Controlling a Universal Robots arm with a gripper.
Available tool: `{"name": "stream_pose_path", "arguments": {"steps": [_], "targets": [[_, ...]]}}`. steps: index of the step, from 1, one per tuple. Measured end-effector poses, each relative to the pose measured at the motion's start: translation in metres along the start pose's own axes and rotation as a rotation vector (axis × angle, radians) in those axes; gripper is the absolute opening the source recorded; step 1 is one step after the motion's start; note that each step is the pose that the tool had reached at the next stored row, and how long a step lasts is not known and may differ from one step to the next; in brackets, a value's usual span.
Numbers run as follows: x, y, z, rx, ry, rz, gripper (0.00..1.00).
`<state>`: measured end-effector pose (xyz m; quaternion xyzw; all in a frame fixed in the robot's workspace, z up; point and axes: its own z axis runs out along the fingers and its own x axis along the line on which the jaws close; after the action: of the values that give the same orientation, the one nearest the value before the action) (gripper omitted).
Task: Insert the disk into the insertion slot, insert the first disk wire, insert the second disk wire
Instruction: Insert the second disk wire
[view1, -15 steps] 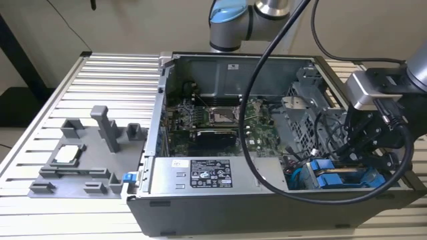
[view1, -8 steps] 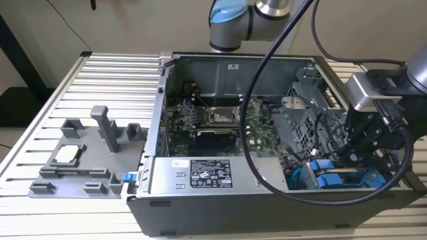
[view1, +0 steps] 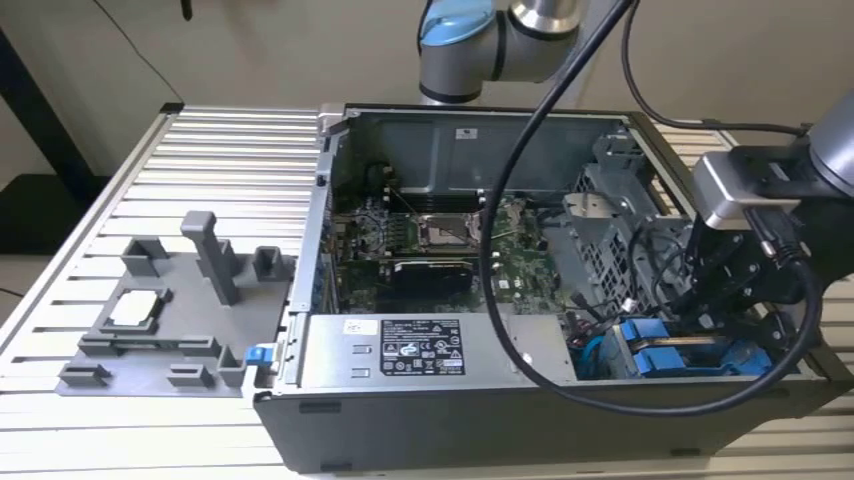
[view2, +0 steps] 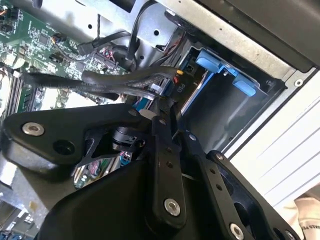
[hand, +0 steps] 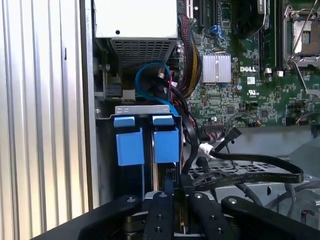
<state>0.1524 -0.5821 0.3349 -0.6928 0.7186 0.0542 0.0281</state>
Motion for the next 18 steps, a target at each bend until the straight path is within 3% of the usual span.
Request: {"name": "stream_pose_path", "arguments": {"steps": [1,6,10,18], "targets": [[0.0001,-0.0003,0.0000,-0.0011,0.0001,0.000,0.24],[0.0003,-0.0019,-0.0062,-0.0175,0.0007,0.002,0.24],[-0.0007,-0.0017,-0.0165,-0.0256,0.0008,0.003,0.24],[-0.0036,-0.0009,-0.0411,-0.0314,0.0011,0.004,0.24]]}}
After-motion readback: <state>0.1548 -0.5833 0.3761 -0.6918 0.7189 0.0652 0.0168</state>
